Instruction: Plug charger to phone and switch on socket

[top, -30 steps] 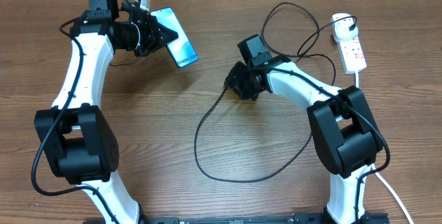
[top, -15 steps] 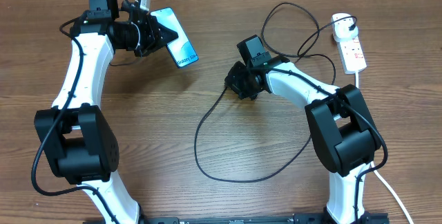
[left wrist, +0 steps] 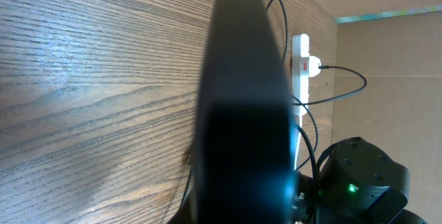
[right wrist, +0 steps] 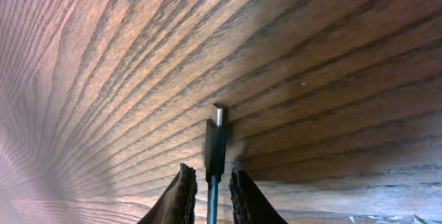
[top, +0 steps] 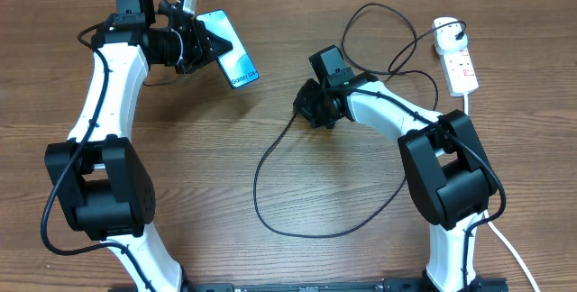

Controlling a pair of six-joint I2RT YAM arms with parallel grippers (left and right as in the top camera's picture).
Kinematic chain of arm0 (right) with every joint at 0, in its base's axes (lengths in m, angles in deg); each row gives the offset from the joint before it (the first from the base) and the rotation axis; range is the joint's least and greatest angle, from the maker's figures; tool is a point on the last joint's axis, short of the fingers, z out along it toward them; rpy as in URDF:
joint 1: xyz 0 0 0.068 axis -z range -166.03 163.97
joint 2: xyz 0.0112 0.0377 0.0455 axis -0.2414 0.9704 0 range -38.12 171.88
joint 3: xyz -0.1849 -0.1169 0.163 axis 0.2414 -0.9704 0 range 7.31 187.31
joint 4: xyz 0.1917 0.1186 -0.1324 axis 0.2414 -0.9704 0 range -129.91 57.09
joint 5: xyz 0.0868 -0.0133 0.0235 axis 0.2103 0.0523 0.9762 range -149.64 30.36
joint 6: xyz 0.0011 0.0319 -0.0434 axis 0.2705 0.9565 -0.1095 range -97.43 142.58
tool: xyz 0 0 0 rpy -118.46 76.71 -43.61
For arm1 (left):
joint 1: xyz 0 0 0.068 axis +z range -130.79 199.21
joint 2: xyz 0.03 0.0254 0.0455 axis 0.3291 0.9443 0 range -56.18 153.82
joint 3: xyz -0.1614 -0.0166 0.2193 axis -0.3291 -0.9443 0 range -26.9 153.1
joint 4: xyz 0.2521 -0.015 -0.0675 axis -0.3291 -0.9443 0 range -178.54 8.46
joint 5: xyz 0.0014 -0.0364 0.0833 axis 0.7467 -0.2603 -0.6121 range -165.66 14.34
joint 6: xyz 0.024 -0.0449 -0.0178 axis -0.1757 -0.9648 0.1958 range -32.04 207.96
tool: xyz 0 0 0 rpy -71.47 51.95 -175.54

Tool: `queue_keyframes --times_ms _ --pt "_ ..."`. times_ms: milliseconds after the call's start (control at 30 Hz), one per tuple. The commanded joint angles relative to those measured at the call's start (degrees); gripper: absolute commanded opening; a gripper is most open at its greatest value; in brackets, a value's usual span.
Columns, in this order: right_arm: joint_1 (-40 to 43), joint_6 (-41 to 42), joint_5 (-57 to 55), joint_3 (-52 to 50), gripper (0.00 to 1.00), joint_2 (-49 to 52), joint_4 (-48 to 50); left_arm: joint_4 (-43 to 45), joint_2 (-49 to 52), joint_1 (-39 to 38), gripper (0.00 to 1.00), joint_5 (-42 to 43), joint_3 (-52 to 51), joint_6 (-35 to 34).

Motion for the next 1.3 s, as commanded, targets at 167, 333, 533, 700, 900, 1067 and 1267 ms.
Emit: queue_keyframes --times_ms 167,333,533,700,900,1067,1267 --pt "-0.33 0.11 -0.15 1.29 0.17 0.94 0.2 0.24 -0.15 -0.22 0.04 1.9 0.44 1.03" --pt "-0.44 0.09 0.04 1.27 0.16 0.94 0.17 0.24 -0.15 -0.22 0.04 1.99 0.44 0.83" --pt "-0.66 0.11 -0.02 1.27 0.15 0.98 0.24 0.26 -0.15 -0.22 0.04 2.97 0.44 0.85" --pt "-0.66 0.09 0.02 1.27 0.15 2.19 0.63 0.26 -0.15 -0.22 0.04 2.97 0.44 0.85" --pt "-0.59 0.07 0.07 1.29 0.11 2.62 1.05 0.24 -0.15 -0.22 0.04 2.95 0.44 0.85" --pt "-0.48 0.07 0.07 1.29 0.11 2.62 1.14 0.24 -0.15 -0.22 0.04 2.95 0.44 0.85" --pt "-0.07 0.02 0.5 1.29 0.11 2.62 0.85 0.22 -0.15 -0.22 0.04 2.97 0.44 0.85"
